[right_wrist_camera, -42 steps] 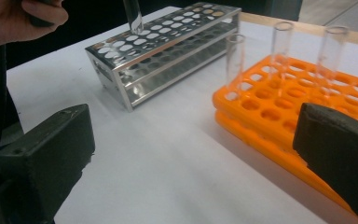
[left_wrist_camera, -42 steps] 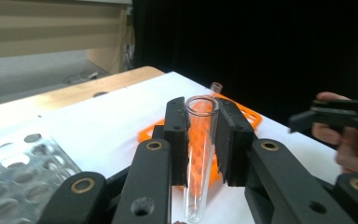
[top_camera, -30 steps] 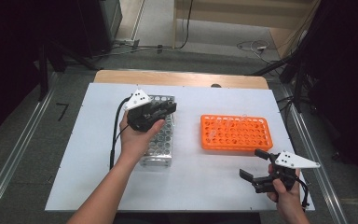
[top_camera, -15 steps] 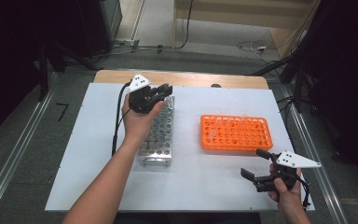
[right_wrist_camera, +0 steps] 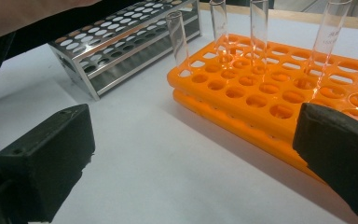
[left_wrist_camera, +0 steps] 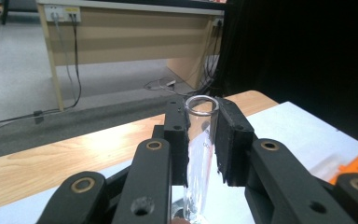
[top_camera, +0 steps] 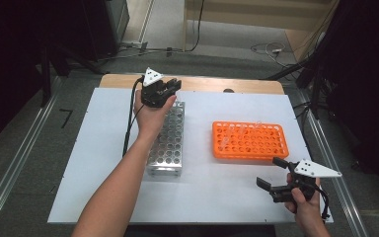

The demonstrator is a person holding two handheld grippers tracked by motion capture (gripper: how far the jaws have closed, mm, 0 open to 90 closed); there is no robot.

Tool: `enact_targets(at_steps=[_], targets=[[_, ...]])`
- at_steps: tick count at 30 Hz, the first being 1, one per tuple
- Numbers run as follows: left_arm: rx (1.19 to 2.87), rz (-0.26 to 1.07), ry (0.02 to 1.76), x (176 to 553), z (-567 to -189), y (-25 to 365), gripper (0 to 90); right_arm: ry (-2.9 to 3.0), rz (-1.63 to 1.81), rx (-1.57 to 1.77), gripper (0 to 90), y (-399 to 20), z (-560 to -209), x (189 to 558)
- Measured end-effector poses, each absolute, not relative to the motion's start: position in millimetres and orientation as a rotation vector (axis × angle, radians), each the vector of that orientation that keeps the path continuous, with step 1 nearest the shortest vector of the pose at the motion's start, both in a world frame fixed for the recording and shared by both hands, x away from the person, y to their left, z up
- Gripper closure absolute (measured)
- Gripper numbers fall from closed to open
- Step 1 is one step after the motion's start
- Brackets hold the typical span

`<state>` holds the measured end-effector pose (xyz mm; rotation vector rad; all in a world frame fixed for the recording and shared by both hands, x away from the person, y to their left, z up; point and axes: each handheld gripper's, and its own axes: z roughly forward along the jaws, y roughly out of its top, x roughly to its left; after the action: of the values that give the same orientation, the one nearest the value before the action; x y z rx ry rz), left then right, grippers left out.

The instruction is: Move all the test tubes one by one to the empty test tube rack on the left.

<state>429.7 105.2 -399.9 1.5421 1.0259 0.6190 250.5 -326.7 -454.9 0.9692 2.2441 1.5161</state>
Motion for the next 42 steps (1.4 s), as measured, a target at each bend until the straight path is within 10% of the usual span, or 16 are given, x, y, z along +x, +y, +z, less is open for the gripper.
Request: enact_targets(at_steps=[37,42], targets=[[1.763,0.55,1.121,445.2,-429.2,91.4,75.6,2.242,1.532,0.964,0.0,-327.6,-454.4,250.8],[1.743,0.515,1.118,443.7,-426.6,95.2,62.9,2.249,1.53,0.964,0.0,-326.7,-455.1,251.2]])
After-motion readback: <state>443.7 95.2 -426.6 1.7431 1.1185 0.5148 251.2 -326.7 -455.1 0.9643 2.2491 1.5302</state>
